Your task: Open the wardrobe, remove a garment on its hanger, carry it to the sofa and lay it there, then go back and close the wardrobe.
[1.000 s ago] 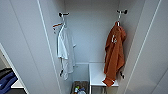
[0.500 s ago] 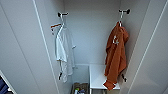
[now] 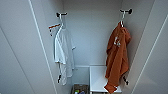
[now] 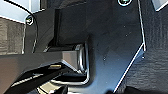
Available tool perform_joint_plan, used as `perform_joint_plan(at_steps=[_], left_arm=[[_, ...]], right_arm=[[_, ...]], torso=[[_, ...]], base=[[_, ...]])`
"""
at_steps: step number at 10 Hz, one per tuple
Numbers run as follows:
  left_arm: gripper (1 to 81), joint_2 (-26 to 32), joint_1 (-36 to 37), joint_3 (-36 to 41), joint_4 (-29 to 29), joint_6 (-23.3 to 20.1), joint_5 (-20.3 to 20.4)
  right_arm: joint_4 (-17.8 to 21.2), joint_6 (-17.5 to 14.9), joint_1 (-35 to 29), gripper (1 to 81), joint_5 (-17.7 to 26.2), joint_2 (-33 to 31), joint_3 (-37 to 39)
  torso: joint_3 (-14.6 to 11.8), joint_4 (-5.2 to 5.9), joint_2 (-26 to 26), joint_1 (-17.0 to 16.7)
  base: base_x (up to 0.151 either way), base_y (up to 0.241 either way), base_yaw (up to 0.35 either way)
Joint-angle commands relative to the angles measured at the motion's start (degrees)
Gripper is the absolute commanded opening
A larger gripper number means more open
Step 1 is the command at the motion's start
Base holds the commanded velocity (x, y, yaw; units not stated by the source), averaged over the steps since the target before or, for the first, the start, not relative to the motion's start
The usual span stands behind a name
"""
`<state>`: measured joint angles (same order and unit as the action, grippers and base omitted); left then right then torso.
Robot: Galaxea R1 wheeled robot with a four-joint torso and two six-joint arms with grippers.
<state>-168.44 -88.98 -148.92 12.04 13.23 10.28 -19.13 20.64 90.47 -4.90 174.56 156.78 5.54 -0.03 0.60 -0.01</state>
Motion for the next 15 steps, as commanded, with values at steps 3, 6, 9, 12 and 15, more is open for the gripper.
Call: perform_joint_plan(at_steps=[3, 6, 9, 12, 15], left_arm=[[81.1, 0.2, 1.7, 0.4, 0.8, -0.5, -2.6], [81.1, 0.2, 1.7, 0.4, 0.8, -0.5, -2.6], [81.1, 0.2, 1.7, 0.5, 0.8, -0.5, -2.6], [81.1, 0.2, 1.7, 0.5, 0.8, -0.5, -2.6], [81.1, 0.2, 1.7, 0.5, 0.8, -0.5, -2.6]], right_arm=[[-0.3, -0.1, -1.8, 81.1, 2.8, 0.0, 0.1], [-0.3, -0.1, -1.8, 81.1, 2.8, 0.1, 0.0], [-0.3, -0.1, -1.8, 81.1, 2.8, 0.0, 0.0], [-0.4, -0.1, -1.8, 81.1, 2.8, 0.1, 0.0], [-0.5, -0.1, -1.8, 81.1, 2.8, 0.0, 0.0]], torso=[[0.0, 0.00, 0.0, 0.0], [0.0, 0.00, 0.0, 0.0], [0.0, 0.00, 0.0, 0.0], [0.0, 0.00, 0.0, 0.0], [0.0, 0.00, 0.0, 0.0]], base=[[0.079, 0.000, 0.000], [0.079, 0.000, 0.000], [0.079, -0.075, 0.000], [0.079, -0.075, 0.000], [0.078, -0.046, 0.000]])
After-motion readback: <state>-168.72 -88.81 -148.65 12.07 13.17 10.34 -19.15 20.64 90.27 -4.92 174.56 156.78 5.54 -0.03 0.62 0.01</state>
